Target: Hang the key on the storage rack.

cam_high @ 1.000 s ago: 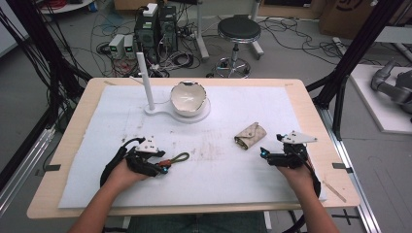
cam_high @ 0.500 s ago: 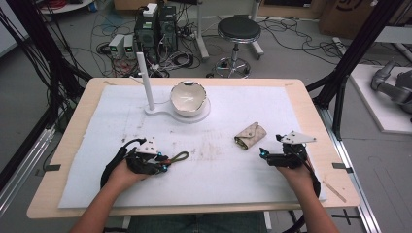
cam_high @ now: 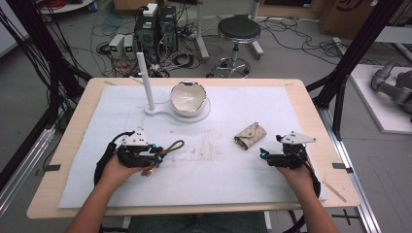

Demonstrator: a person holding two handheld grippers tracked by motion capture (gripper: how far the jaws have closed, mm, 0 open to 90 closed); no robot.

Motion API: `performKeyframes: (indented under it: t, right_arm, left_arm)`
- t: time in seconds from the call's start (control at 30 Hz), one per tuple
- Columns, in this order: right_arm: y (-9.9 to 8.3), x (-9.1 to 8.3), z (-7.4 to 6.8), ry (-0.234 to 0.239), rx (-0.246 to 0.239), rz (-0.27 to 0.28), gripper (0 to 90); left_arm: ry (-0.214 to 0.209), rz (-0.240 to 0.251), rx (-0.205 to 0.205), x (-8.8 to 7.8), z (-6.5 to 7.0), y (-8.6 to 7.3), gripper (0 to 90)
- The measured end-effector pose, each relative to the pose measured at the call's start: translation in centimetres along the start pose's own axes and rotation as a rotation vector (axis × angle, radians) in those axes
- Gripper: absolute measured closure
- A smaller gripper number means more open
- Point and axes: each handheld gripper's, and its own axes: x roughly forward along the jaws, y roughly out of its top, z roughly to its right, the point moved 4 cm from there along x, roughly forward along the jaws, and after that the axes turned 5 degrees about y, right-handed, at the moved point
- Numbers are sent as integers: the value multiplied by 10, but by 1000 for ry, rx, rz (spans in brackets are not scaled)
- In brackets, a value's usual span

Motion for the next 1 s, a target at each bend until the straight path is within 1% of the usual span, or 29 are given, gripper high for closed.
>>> performKeyframes:
  t: [0.03,0.07,0.1,0.13,0.23,0.3,0.4,0.5,0.53,0.57,0.67,0.73,0.8,0.9,1.0]
  right_arm:
    - [0,0,-1,2,3,0,169]
    - [0,0,-1,2,3,0,169]
    - [0,1,-1,0,-1,-3,169]
    - [1,1,-2,0,-2,-2,170]
    - [1,1,-2,-2,-5,-3,169]
    - [1,1,-2,-5,-1,-4,170]
    - [1,1,-1,-9,1,-6,170]
    - [1,1,-1,-9,1,-3,170]
    - [1,1,0,-13,2,-1,170]
    - [1,1,0,-13,4,0,169]
    - [1,1,2,-18,12,6,169]
    - [1,0,3,-19,22,8,169]
    - [1,0,4,-23,21,14,170]
    - [1,-1,4,-22,23,15,169]
    - [1,-1,5,-23,27,16,169]
  left_arm:
    - [11,14,5,-3,-1,3,692]
    - [11,14,5,-3,-1,3,692]
    - [28,42,-3,-10,-4,8,692]
    - [28,42,-3,-10,-4,8,692]
    - [52,83,-5,-18,-8,15,692]
    - [62,112,-18,-24,-12,20,693]
    - [96,151,-48,-34,-18,27,693]
    - [133,183,-59,-46,-23,33,693]
    - [152,192,-64,-50,-26,36,694]
    - [161,195,-63,-53,-27,37,694]
    - [200,219,-83,-60,-33,45,696]
    - [223,225,-83,-64,-38,52,696]
    - [252,231,-71,-68,-43,60,696]
    - [288,254,-66,-76,-50,73,696]
    - [331,257,-62,-83,-58,84,696]
